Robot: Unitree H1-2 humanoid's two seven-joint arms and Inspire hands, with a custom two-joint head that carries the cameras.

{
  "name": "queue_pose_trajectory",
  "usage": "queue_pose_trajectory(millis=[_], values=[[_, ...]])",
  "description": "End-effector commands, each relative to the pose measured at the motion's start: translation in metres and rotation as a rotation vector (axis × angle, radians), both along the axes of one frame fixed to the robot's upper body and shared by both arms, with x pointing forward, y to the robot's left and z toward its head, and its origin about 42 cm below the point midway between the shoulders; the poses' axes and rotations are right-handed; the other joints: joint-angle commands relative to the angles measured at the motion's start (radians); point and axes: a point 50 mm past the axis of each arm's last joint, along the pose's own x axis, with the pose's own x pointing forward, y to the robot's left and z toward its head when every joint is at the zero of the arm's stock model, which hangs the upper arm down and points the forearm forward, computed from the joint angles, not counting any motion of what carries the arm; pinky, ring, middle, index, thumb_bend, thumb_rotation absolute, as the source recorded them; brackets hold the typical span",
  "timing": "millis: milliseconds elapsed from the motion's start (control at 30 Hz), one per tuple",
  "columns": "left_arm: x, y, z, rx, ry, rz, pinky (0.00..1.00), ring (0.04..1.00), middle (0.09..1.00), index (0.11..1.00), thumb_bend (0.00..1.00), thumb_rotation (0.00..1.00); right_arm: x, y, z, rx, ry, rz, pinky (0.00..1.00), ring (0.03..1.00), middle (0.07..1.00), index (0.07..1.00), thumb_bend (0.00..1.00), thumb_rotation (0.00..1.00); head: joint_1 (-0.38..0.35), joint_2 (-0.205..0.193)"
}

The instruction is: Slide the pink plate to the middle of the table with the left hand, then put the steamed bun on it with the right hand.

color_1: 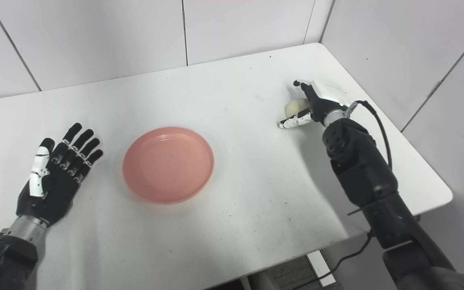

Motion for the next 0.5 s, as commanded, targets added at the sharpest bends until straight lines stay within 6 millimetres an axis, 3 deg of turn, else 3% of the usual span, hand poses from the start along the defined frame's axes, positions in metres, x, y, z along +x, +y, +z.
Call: queue_pose_trajectory(millis=[0, 467], values=[[-0.011, 0.012, -0.025, 0.034, 0.119, 0.020, 0.96, 0.967, 0.962, 0.957, 0.49, 0.99, 0.005, -0.013, 0.025, -0.032, -0.054, -0.021, 0.71, 0.870, 0.917, 0.871, 0.82, 0.29, 0.000, 0.001], [-0.013, 0.012, -0.023, 0.033, 0.114, 0.021, 0.96, 0.965, 0.961, 0.955, 0.50, 0.99, 0.017, -0.033, 0.010, -0.042, -0.030, -0.063, 0.69, 0.820, 0.867, 0.841, 0.81, 0.31, 0.004, 0.005]])
